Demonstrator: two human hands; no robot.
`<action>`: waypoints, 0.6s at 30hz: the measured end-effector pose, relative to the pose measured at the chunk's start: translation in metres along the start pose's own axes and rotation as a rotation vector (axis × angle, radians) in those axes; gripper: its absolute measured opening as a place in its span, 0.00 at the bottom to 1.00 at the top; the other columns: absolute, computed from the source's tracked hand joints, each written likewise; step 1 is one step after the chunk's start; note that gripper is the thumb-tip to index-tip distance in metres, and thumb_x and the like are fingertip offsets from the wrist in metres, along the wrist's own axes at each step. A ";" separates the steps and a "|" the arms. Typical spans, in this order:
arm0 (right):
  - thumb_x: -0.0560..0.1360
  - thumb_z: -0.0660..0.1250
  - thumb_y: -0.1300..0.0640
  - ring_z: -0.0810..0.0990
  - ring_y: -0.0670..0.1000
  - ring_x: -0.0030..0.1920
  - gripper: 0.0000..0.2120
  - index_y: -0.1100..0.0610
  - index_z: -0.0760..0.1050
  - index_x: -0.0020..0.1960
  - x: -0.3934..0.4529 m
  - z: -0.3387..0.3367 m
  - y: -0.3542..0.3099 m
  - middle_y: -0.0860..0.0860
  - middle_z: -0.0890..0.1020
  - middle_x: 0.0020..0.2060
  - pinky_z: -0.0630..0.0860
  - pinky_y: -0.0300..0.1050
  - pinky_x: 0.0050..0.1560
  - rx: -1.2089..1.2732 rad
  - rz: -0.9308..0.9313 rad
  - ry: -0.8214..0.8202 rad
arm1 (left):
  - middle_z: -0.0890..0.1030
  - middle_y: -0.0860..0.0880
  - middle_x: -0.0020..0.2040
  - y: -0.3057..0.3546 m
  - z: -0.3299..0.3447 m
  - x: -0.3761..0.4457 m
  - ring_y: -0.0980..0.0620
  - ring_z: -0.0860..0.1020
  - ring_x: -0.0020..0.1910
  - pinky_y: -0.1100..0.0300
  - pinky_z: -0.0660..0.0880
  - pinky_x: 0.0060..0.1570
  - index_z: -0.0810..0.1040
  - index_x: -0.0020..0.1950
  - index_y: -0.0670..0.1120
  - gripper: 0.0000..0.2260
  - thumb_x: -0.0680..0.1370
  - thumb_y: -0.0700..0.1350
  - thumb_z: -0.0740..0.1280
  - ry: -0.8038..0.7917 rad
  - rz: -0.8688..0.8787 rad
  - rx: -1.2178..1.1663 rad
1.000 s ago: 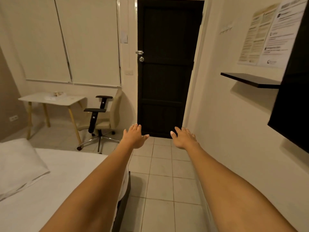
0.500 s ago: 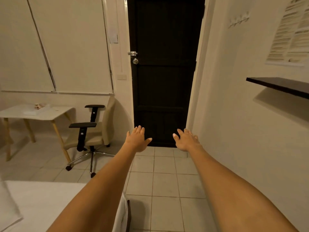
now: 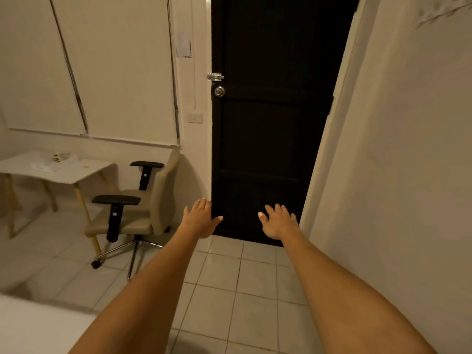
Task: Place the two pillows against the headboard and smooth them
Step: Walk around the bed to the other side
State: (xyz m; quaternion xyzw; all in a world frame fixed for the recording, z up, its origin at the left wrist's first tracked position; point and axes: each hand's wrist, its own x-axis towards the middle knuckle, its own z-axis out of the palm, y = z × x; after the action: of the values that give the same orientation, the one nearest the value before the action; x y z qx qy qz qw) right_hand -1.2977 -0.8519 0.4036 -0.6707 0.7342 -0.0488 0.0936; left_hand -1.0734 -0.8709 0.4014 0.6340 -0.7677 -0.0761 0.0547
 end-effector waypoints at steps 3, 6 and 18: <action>0.82 0.45 0.43 0.47 0.57 0.79 0.28 0.52 0.50 0.79 0.053 -0.011 0.000 0.56 0.51 0.79 0.47 0.59 0.76 -0.019 -0.028 0.000 | 0.47 0.45 0.80 -0.005 -0.002 0.036 0.46 0.46 0.79 0.42 0.46 0.76 0.45 0.80 0.43 0.33 0.82 0.59 0.52 0.009 -0.018 0.009; 0.82 0.45 0.43 0.47 0.57 0.79 0.28 0.52 0.50 0.79 0.100 -0.018 -0.012 0.56 0.51 0.79 0.47 0.58 0.76 -0.043 -0.060 -0.004 | 0.47 0.45 0.80 -0.028 -0.002 0.068 0.46 0.46 0.79 0.42 0.46 0.76 0.45 0.80 0.43 0.33 0.82 0.59 0.52 0.005 -0.100 0.013; 0.82 0.44 0.43 0.46 0.57 0.79 0.27 0.52 0.50 0.79 0.285 -0.001 -0.149 0.56 0.51 0.79 0.46 0.58 0.76 -0.061 -0.292 -0.073 | 0.49 0.44 0.80 -0.168 -0.031 0.200 0.46 0.48 0.79 0.41 0.48 0.76 0.48 0.80 0.43 0.32 0.82 0.59 0.52 0.042 -0.399 0.010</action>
State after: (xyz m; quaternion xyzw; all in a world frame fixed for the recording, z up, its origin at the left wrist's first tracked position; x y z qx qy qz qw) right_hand -1.1758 -1.1496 0.4138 -0.7742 0.6260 -0.0153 0.0919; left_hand -0.9440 -1.0993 0.3977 0.7753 -0.6258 -0.0682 0.0514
